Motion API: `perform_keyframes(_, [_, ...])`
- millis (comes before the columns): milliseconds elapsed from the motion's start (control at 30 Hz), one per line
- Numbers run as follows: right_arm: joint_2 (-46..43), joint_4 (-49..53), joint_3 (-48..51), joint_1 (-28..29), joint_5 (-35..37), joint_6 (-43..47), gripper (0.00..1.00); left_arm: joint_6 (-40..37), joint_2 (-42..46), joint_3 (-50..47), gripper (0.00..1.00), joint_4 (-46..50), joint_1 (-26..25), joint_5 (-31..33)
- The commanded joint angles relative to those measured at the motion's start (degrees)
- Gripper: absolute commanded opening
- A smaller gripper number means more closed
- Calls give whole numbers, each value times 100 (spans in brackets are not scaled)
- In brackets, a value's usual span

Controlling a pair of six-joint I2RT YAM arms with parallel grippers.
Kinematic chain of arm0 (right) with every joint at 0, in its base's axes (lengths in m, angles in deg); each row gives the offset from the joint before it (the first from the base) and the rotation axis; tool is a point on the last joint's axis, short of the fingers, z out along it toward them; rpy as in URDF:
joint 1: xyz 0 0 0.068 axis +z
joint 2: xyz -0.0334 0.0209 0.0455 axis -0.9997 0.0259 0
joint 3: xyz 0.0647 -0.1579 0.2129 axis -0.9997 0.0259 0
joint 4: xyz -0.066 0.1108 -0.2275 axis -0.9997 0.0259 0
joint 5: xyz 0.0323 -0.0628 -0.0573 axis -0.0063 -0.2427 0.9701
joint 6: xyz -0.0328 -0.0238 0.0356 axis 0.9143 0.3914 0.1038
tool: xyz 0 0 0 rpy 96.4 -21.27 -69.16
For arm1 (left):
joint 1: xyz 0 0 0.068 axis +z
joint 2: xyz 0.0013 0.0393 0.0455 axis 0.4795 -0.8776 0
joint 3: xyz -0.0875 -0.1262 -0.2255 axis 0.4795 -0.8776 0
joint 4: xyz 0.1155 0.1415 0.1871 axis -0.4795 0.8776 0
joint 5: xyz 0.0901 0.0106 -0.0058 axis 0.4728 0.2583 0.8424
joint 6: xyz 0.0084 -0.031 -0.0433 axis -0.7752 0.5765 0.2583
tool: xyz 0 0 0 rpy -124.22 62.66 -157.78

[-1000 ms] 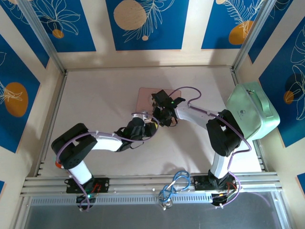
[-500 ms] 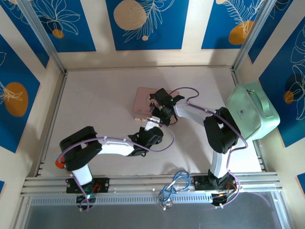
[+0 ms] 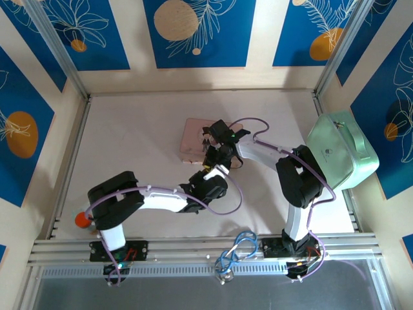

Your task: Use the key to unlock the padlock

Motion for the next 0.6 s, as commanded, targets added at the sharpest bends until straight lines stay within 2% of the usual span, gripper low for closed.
perform_keyframes(0, [258, 1006, 107, 161, -831, 22, 0, -247, 482, 94, 0, -586, -26, -1326])
perform_keyframes(67, [299, 1129, -176, 37, -732, 84, 0, 218, 667, -61, 0, -577, 205, -1674])
perform_keyframes(233, [363, 1256, -393, 288, -799, -70, 0, 411, 882, -214, 0, -459, 326, -1965])
perform_keyframes(467, [110, 733, 332, 757, -1245, -756, 0, -1188, 1023, -455, 0, -730, 262, -1509])
perform_keyframes(567, [229, 742, 352, 840, -1282, -804, 0, -1732, 1018, -655, 0, -975, 133, -1350])
